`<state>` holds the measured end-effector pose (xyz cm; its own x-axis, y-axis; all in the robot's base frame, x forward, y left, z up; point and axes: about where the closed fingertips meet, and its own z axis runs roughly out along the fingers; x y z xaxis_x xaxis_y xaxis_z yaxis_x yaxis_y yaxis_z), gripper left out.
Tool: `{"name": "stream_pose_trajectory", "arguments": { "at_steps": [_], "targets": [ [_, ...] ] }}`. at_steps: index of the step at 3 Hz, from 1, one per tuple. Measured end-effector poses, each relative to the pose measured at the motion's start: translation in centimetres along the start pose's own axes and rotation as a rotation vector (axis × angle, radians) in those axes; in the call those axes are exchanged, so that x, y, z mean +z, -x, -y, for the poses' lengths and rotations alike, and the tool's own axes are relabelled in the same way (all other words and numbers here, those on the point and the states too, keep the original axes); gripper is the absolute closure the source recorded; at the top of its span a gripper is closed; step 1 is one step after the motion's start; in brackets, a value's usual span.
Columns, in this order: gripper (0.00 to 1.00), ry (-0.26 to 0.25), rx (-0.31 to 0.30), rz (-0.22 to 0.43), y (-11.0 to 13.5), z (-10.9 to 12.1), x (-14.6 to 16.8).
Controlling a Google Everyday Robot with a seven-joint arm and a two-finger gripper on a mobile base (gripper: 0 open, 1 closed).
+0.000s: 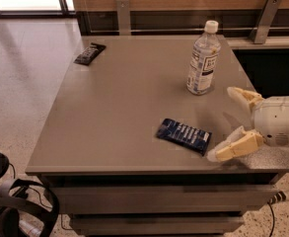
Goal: Move rxbar blueberry near rxbar chocolate
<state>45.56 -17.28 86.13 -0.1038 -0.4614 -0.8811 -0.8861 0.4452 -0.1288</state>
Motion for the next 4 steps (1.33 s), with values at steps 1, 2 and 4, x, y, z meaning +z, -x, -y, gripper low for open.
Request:
{"name": "stream_pose_trajectory", "arguments": {
  "at_steps": [1,2,4],
  "targets": [
    [0.00,0.027,0.006,-0.009,0.0,-0.2,1.3],
    [0.00,0.046,0.013,-0.037,0.0,-0.8,2.4],
    [0.00,0.086,0.037,-0.063,-1.1,-1.4,5.3]
  ]
}}
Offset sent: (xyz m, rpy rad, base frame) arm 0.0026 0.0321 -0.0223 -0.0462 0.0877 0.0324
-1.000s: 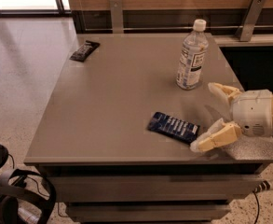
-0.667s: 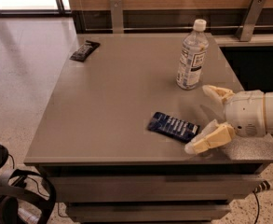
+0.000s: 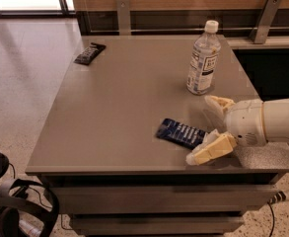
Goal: Move rxbar blueberry near rxbar chocolate
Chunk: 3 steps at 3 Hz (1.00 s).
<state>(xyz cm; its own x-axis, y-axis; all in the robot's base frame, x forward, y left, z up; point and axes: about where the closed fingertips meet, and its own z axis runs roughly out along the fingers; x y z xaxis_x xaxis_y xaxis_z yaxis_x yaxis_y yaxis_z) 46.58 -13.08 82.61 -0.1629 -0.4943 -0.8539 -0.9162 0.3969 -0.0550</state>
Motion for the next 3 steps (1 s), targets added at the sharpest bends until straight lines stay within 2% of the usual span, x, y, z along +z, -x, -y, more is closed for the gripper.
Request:
{"name": "stream_pose_trajectory", "arguments": {
  "at_steps": [1,3],
  "targets": [
    [0.00,0.021,0.007,0.002,-0.5,0.1,1.5],
    [0.42,0.032,0.003,0.007,-0.8,0.1,2.7]
  ]
}}
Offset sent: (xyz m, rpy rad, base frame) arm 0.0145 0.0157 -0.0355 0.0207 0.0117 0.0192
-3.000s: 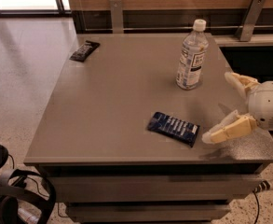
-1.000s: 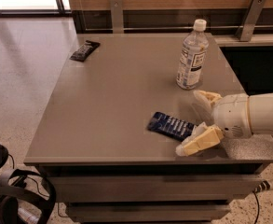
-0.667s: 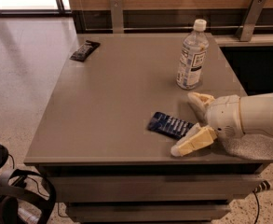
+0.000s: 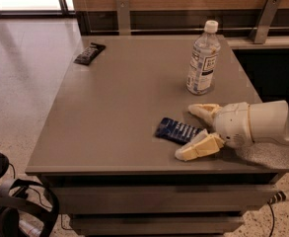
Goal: Move rxbar blueberry near rxbar chocolate
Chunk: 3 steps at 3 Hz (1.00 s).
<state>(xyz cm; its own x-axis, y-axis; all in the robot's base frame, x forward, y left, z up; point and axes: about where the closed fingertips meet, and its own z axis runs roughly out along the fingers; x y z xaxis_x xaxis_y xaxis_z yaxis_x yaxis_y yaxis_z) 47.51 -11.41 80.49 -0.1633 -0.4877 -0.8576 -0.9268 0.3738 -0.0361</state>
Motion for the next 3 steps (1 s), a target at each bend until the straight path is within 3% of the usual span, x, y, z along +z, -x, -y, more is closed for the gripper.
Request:
{"name": "stream_pose_trajectory", "arguments": {
  "at_steps": [1,2,3],
  "targets": [
    [0.74,0.001,-0.001,0.000,0.17,-0.02,-0.06],
    [0.96,0.001,-0.001,0.000,0.40,-0.01,-0.20],
    [1.00,0.001,-0.001,0.000,0.45,-0.01,-0.22]
  ]
}}
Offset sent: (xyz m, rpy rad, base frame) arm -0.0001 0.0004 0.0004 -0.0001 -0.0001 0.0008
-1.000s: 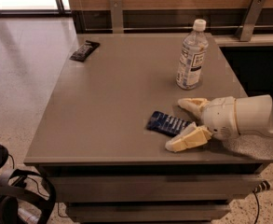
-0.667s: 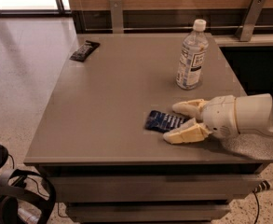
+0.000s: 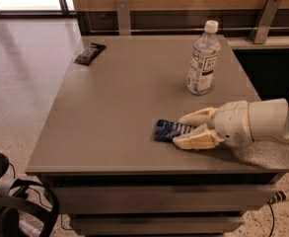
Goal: Move rxbar blueberry near rxbar chocolate
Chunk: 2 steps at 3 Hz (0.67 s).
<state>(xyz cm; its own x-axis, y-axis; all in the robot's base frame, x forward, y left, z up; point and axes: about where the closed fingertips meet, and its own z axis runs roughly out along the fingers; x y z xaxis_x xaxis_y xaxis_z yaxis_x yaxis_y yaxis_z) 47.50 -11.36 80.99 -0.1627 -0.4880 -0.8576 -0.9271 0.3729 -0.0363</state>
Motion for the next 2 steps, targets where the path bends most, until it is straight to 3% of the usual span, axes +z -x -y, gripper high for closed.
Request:
{"name": "stream_pose_trajectory", "arguments": {
  "at_steps": [1,2],
  "targets": [
    [1.00,0.000,0.000,0.000,0.0,0.0,0.0],
    [1.00,-0.018,-0.003,-0.030,1.6,-0.1,-0.7]
  ]
}}
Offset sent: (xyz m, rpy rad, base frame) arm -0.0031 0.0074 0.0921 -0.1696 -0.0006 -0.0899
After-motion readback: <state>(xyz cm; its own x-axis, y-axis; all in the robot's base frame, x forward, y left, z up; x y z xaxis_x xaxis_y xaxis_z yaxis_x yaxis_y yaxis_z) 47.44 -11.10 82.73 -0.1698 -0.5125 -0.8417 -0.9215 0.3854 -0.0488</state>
